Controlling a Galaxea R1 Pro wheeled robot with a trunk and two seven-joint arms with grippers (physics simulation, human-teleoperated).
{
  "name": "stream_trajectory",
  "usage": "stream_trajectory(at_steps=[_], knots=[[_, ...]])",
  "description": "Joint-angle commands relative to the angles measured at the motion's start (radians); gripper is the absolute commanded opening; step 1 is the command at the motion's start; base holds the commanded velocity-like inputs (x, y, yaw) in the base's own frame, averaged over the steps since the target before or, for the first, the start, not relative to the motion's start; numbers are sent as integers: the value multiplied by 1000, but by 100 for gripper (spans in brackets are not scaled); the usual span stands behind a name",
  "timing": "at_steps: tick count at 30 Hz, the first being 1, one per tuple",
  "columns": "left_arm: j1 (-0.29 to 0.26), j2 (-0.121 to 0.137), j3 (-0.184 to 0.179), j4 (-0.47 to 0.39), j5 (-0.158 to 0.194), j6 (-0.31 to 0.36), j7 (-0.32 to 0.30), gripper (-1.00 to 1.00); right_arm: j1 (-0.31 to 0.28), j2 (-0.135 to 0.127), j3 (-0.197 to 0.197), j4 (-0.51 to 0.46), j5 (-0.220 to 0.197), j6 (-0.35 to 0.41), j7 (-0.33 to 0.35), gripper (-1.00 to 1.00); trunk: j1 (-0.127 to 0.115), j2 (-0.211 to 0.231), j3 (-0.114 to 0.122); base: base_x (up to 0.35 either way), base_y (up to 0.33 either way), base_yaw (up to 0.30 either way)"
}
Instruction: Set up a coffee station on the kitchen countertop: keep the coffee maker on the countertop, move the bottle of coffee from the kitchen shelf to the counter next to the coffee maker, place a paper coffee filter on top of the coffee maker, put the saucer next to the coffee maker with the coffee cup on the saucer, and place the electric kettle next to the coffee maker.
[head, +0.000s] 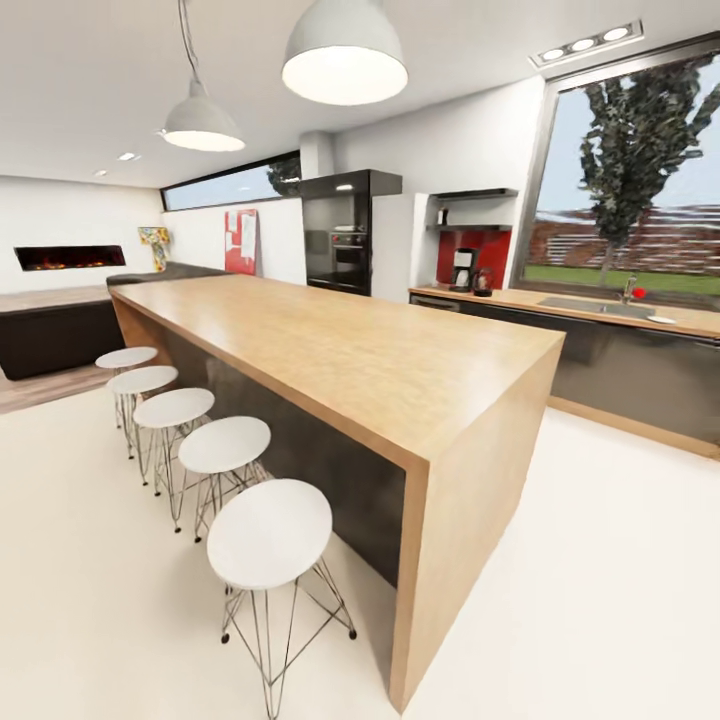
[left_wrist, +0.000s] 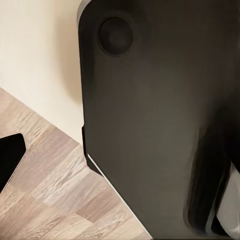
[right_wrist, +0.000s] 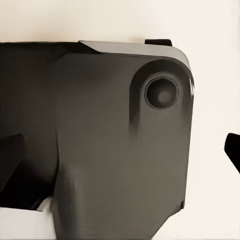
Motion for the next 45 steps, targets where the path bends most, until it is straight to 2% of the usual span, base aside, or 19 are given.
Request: stream_trajectory(at_steps=[1,45], knots=[[0,1,1,-1,-1,0,1,100,0,1,-1,-1,0,0,1,100,-4,7,2,0,0,-267],[-9,-3,-7,-2,-10,-1,0,100,0,0,-1,-37,1,0,4,100,-173,315,140,0,0,-250]])
